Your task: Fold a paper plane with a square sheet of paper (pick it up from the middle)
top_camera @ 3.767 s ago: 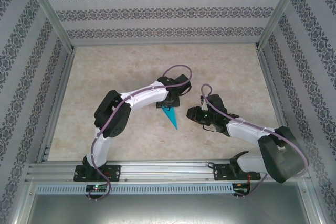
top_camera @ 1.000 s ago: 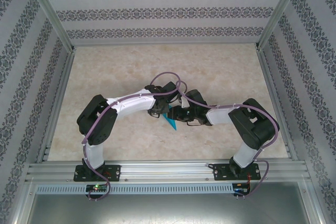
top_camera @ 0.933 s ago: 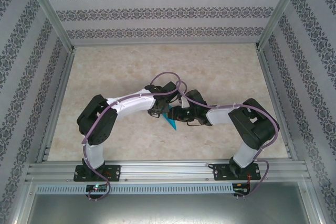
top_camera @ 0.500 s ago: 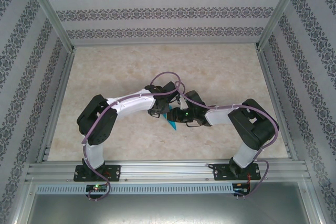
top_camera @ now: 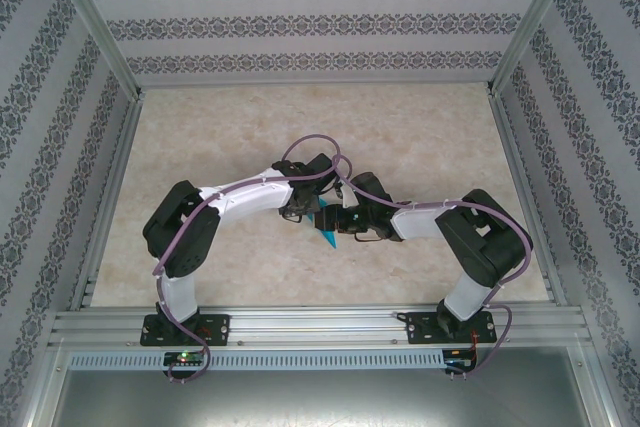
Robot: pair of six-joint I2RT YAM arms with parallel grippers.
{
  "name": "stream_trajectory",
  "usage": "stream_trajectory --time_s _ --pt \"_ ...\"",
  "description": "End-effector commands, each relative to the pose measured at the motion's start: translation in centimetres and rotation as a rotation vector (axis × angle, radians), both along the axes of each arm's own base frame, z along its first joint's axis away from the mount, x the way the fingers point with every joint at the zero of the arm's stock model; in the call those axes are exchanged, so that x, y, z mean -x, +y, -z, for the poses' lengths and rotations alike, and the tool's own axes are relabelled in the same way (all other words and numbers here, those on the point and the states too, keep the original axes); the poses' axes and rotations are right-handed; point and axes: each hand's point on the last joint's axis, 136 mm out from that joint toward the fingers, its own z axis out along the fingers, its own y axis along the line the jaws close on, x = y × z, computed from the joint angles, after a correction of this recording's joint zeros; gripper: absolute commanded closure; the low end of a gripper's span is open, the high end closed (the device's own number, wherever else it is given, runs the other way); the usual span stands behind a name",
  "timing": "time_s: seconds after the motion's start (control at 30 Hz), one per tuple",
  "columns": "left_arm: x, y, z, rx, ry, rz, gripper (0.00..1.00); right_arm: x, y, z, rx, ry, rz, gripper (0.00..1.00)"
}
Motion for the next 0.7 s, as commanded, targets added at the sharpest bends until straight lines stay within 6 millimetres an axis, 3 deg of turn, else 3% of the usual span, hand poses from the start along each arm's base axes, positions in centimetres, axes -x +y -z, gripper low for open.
stream_trajectory --time_s 0.0,0.47,0.67 --pt "0.1 -0.1 -0.7 0.024 -0.015 -0.013 0.68 -0.1 -0.3 1.2 0.048 -0.001 0.009 0.48" --pt "0.0 0.1 -0.7 0.031 -0.02 -0.02 0.69 -0.3 -0.6 1.5 0.064 0.002 0.026 0.7" --pt "-0.3 -1.1 -1.4 0.106 -0.05 0.023 0.68 -0.4 -0.6 1.9 0.126 -0.009 0.016 0.79"
